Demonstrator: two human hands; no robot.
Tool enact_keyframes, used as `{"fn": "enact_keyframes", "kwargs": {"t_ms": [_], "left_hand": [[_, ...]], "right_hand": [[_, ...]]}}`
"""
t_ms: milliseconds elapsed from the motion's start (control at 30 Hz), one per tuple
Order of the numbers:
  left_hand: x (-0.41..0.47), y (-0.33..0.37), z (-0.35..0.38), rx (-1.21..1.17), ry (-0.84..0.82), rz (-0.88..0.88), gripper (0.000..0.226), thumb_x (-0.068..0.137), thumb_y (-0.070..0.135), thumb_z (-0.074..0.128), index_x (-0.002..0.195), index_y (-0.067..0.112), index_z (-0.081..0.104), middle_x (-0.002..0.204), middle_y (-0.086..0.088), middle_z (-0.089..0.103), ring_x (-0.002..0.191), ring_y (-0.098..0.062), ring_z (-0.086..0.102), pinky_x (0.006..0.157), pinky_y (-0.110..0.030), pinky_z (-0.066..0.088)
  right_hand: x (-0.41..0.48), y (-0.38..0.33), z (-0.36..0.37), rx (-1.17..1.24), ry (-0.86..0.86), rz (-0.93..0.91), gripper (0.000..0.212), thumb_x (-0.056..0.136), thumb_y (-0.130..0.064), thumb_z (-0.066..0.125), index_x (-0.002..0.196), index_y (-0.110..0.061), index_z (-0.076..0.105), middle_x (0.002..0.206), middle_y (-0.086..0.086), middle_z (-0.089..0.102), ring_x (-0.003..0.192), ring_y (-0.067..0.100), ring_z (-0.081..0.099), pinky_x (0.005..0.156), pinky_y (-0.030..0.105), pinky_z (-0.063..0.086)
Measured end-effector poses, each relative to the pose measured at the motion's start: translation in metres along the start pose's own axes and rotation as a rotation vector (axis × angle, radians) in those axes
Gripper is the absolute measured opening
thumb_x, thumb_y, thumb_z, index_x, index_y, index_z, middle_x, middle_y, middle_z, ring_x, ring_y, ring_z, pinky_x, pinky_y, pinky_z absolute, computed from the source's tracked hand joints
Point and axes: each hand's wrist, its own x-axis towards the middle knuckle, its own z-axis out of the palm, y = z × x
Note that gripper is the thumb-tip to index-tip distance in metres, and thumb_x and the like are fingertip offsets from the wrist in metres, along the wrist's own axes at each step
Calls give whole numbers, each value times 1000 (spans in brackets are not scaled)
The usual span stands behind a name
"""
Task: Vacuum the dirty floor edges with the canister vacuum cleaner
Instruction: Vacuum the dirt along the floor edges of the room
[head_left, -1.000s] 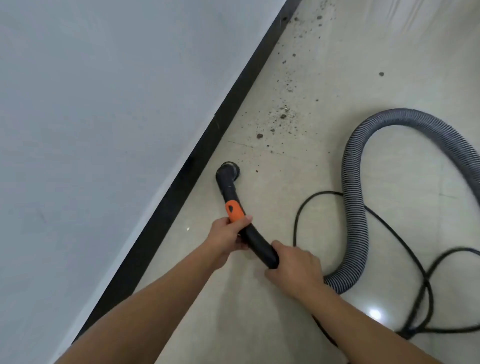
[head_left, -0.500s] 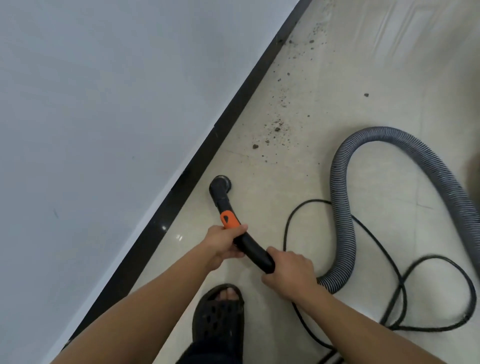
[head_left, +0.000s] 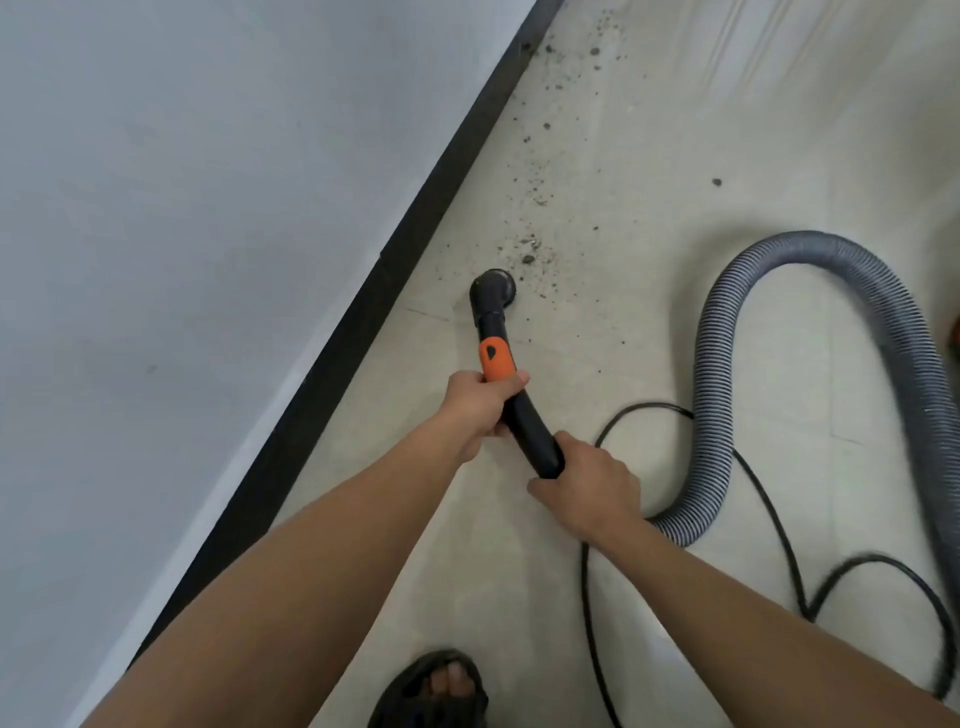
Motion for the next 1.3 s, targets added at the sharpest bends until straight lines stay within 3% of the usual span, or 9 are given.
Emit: {"fn": "enact_keyframes", "kwargs": {"t_ms": [100,200,400,567,700,800,1000,1200,1300], "left_hand": [[28,28,14,1,-20,15,39,85,27,71,110,0,59,96,-12,65,81,-26,62,64,-35,54],[49,54,31,-17,-57,28,39,86,26,71,111,0,58,98,-13,64,86,-28,61,75,-40,54],[64,77,41,5,-73,29,39,86,24,71,114,1,56,103,-13,64,89,-27,61,72,-35,53],[26,46,2,71,10,18,28,87,19,68,108,4,56,108,-17,66,97,-31,65,77,-39,57],[-29,-8,-52,81,29,-13,26,89,20,66,107,3,59,100,-18,68,88,-30,67,60,-32,52],[-64,-54,-71,44,34,-62,22,90,16,63,104,0,60,93,-17,68,81,-28,65,61,-32,50],[-97,-94,-47,14,-38,-83,21,91,12,63,104,-4,60,93,-19,67,81,-29,65,62,-34,53],[-61,-54,28,77,-156,6,26,88,17,68,104,-2,61,95,-18,64,85,-30,63,79,-47,54],[-50,-35,47,139,-211,31,22,87,19,69,97,1,61,91,-17,62,80,-29,61,71,-41,50]], "right_hand": [[33,1,-17,4,25,49,23,76,-40,61,91,-28,48,81,-5,55,76,25,51,66,31,37],[62,4,-33,29,39,102,22,76,-41,62,88,-28,48,77,-7,54,74,23,52,65,31,37],[84,2,-46,84,26,135,22,73,-40,63,84,-27,49,76,-5,58,71,21,58,63,31,42],[39,-10,-21,46,37,3,21,79,-39,60,91,-28,47,77,-7,54,71,21,50,62,31,35],[-20,-20,12,52,-22,-169,23,84,-38,57,102,-26,48,88,-4,63,80,20,60,64,31,33],[-65,-19,39,44,-79,-201,23,86,-37,55,105,-26,49,96,-3,65,87,21,62,64,31,31],[-115,6,49,25,-155,-83,22,85,-40,54,95,-31,37,102,-2,66,96,22,64,68,32,33],[-89,40,21,74,26,116,21,87,-43,53,98,-29,42,96,-3,68,91,25,65,65,33,36],[-84,43,10,131,57,180,23,85,-43,55,92,-30,37,92,-3,67,90,27,64,68,34,39]]}}
